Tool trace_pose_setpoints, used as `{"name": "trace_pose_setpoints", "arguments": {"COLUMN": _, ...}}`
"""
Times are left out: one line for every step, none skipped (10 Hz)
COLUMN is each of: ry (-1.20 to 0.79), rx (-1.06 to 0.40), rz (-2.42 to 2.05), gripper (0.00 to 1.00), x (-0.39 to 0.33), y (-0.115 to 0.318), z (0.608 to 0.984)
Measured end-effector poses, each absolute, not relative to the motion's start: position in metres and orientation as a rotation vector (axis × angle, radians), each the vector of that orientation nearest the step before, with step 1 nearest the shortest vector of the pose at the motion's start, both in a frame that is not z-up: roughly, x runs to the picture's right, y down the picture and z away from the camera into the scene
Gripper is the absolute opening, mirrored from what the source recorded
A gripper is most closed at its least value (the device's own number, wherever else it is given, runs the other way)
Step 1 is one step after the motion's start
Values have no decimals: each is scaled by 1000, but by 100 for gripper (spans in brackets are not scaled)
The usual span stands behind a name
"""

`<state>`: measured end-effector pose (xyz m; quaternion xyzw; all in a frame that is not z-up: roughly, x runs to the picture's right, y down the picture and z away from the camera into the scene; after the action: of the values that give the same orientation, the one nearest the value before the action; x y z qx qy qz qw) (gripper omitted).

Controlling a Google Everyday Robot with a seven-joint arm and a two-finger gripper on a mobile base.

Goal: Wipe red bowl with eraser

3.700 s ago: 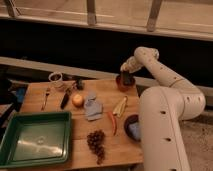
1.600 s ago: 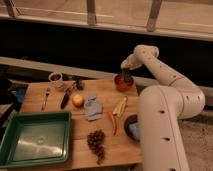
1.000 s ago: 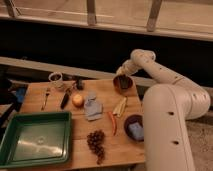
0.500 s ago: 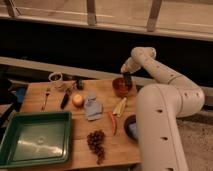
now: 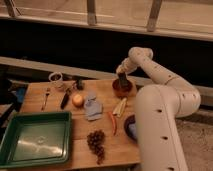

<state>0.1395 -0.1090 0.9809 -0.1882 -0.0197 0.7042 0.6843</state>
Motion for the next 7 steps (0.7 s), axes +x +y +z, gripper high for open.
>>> {"name": "trace_pose_setpoints", "arguments": {"ry": -41, "rx": -442, "rz": 1567, "gripper": 0, "x": 137, "y": -95, "z": 970}}
{"name": "trace_pose_setpoints", "arguments": {"ry": -32, "rx": -448, "rz": 1558, "gripper": 0, "x": 138, "y": -83, "z": 961}}
{"name": "trace_pose_setpoints", "arguments": {"ry": -20, "rx": -440, "rz": 1559, "gripper": 0, "x": 140, "y": -77, "z": 955}}
{"name": "trace_pose_setpoints", "arguments": {"ry": -13, "rx": -430, "rz": 1563, "gripper": 0, "x": 140, "y": -75, "z": 953}}
{"name": "trace_pose_setpoints", "arguments": {"ry": -10, "rx": -418, "rz": 1569, "gripper": 0, "x": 142, "y": -78, "z": 953}}
{"name": "trace_pose_setpoints", "arguments": {"ry": -10, "rx": -399, "rz": 1576, "gripper": 0, "x": 148, "y": -85, "z": 957}}
{"name": "trace_pose_setpoints", "arguments": {"ry": -8, "rx": -389, "rz": 1583, "gripper": 0, "x": 154, "y": -93, "z": 964}}
